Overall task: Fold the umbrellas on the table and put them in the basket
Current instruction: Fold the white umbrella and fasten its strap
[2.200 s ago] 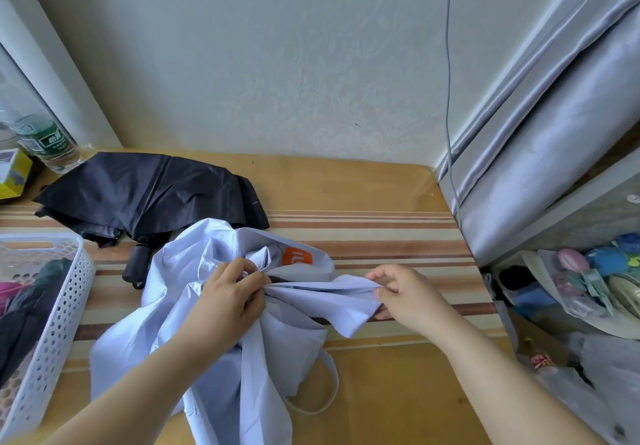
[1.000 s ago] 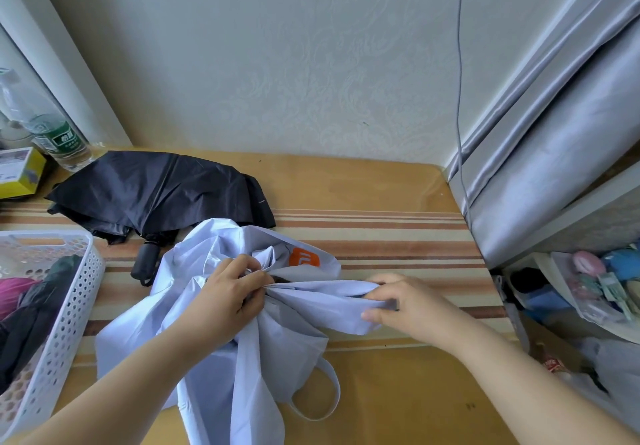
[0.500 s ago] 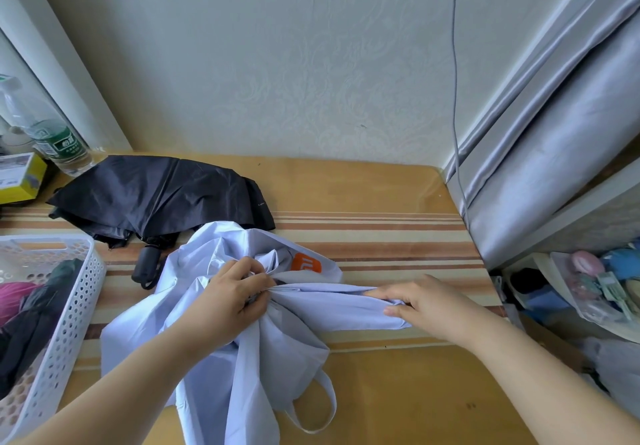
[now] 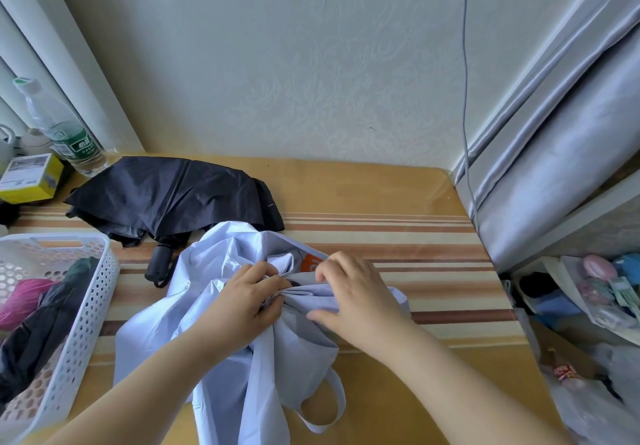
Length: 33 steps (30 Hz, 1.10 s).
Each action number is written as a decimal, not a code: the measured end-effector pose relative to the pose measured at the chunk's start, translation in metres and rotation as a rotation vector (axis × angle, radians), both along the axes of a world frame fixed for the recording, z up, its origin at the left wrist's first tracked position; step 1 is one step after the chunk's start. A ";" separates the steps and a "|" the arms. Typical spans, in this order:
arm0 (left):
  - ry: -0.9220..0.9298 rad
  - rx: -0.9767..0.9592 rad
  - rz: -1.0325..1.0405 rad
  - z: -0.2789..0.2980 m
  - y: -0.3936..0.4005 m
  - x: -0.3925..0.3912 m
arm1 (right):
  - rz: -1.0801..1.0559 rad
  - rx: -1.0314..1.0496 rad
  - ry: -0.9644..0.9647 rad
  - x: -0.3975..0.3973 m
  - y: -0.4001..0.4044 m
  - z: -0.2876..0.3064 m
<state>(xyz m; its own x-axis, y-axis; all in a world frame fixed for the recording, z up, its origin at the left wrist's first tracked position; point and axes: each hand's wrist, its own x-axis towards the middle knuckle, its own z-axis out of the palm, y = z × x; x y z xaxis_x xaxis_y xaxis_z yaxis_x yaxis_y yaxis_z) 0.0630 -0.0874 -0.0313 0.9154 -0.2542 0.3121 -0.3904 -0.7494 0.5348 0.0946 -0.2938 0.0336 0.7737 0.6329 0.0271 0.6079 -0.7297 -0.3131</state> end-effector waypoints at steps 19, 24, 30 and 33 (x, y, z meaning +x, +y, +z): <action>-0.309 0.457 -0.006 0.013 0.008 -0.011 | -0.035 -0.152 0.325 -0.017 0.014 0.000; -0.206 0.400 -0.027 0.014 0.008 -0.010 | -0.017 -0.091 0.322 -0.023 0.015 -0.004; -0.178 0.326 -0.184 0.016 0.027 -0.002 | -0.026 0.108 0.523 -0.027 0.021 0.001; -0.153 0.301 -0.238 0.020 0.032 -0.002 | -0.249 0.161 0.265 -0.008 0.001 -0.009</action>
<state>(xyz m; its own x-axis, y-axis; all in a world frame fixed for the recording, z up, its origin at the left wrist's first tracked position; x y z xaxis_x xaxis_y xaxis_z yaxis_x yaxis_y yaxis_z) 0.0605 -0.0555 -0.0110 0.7687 -0.5542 0.3192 -0.6299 -0.7426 0.2275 0.0869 -0.2926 0.0244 0.8966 0.4289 -0.1103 0.3014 -0.7734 -0.5577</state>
